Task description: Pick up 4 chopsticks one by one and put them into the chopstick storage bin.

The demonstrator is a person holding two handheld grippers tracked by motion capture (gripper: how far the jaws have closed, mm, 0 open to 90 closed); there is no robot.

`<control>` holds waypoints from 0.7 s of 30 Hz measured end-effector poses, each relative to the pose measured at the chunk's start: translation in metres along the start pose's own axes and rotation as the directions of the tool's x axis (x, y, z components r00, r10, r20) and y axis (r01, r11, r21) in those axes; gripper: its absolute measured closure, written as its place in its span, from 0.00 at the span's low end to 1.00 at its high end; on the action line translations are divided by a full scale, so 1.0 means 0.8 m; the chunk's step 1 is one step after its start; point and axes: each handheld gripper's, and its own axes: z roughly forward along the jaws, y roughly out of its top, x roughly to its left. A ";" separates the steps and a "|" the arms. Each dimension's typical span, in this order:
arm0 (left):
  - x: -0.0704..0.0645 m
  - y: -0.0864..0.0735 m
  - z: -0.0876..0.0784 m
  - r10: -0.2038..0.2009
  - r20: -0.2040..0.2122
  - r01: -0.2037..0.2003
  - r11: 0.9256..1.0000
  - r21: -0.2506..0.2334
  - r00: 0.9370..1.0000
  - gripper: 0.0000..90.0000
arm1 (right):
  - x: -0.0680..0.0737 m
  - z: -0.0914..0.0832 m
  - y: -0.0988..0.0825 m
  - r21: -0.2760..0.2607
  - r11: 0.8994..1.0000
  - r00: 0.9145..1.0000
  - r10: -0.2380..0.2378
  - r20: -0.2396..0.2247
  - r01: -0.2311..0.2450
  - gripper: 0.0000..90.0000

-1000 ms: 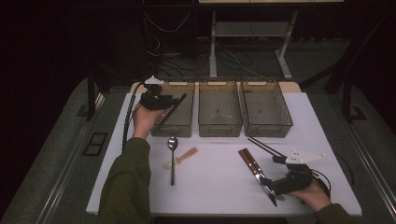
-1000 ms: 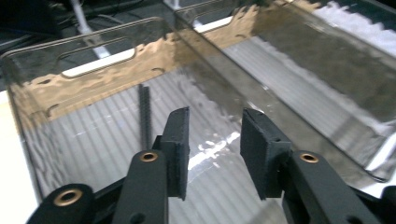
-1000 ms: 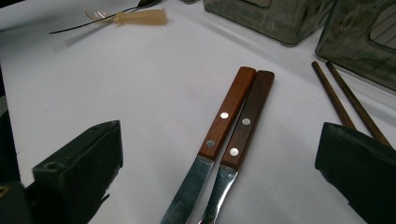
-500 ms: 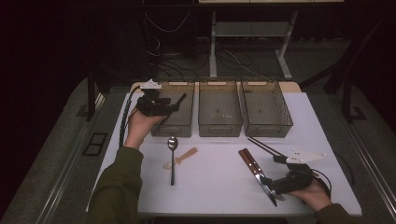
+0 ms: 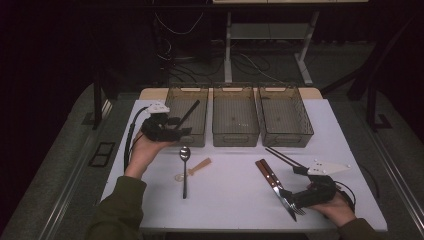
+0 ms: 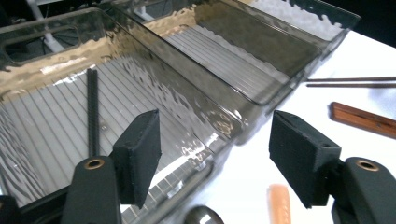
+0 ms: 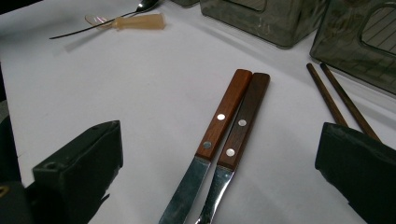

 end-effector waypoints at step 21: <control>-0.062 -0.062 -0.001 0.074 0.064 -0.076 0.997 0.022 0.995 0.16 | -0.004 0.000 0.002 -0.003 1.000 1.000 0.022 0.005 -0.022 0.01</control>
